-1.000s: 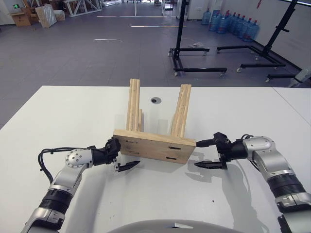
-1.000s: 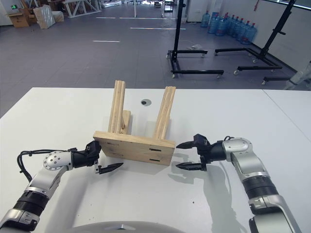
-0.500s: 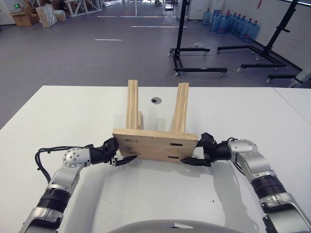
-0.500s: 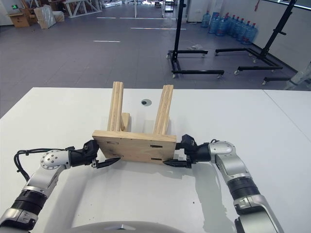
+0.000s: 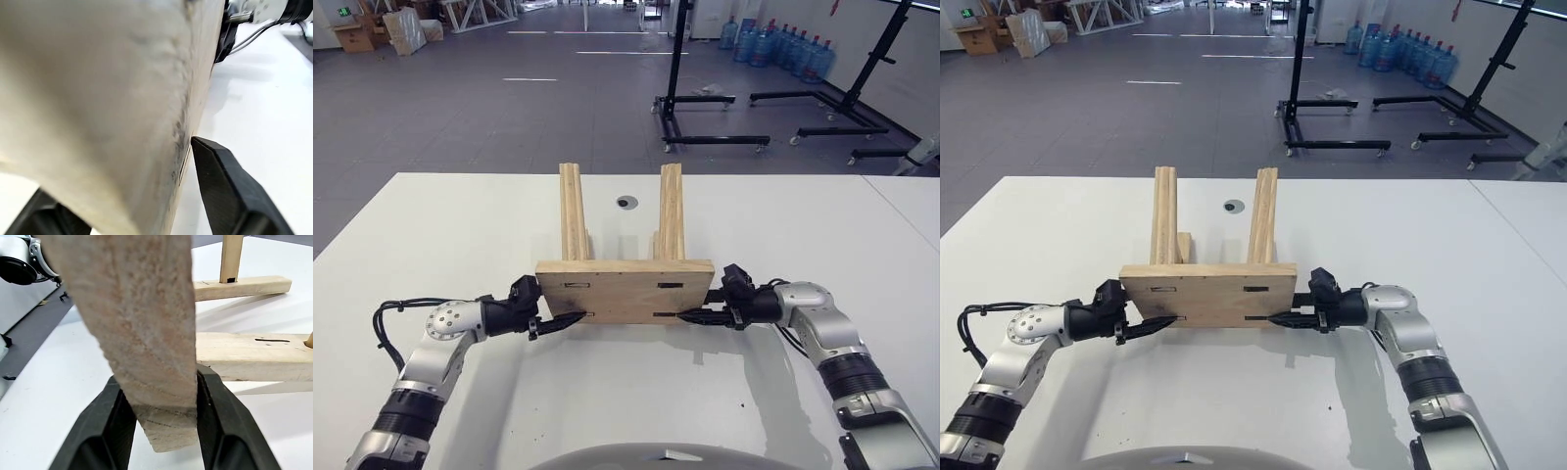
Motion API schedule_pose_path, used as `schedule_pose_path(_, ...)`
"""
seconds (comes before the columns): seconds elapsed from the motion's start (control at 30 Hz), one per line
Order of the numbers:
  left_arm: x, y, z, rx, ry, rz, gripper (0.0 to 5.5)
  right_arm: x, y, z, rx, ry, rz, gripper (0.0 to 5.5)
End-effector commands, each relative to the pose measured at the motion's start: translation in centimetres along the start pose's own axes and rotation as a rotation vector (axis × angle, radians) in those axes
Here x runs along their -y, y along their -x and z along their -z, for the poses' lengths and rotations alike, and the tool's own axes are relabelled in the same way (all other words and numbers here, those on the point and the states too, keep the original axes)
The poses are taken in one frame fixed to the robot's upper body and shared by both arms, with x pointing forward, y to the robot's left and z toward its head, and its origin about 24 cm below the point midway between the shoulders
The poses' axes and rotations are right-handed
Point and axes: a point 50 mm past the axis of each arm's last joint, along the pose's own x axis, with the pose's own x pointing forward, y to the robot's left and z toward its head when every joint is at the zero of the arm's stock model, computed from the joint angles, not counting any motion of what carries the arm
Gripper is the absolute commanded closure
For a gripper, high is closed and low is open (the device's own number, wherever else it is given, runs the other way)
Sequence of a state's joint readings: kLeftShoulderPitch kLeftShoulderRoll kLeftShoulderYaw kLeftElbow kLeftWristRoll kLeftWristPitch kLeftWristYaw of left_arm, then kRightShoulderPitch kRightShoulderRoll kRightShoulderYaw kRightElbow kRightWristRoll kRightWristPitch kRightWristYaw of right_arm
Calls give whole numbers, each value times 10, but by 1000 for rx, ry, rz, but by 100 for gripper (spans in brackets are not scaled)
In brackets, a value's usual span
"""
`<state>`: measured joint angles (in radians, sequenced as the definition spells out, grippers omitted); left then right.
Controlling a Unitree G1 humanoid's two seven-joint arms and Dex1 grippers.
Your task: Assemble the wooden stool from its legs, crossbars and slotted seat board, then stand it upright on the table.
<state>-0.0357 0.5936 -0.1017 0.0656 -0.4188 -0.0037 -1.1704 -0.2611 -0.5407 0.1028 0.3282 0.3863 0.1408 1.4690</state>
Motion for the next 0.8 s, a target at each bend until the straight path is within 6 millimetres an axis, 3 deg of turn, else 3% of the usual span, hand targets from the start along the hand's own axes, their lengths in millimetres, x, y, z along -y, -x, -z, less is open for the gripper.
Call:
schedule_pose_path(0.03, 20, 0, -20, 94, 56, 165, 322, 13, 9, -20, 127, 24, 68, 400)
schedule_pose_path(0.37, 26, 3, -45, 240, 129, 187, 390, 11, 16, -40, 210, -82, -45, 396)
schedule_pose_path(0.5, 27, 8, -73, 359, 228, 184, 404, -12, 22, -59, 235, -253, -182, 396)
schedule_pose_path(0.67, 56, 19, -89, 414, 448, 211, 404, -57, 34, -101, 215, -516, -383, 407)
schedule_pose_path(0.73, 58, 26, -94, 515, 555, 136, 405, -56, 42, -121, 207, -659, -408, 418)
schedule_pose_path(0.8, 52, 30, -98, 619, 648, 32, 405, -56, 45, -127, 173, -769, -428, 419)
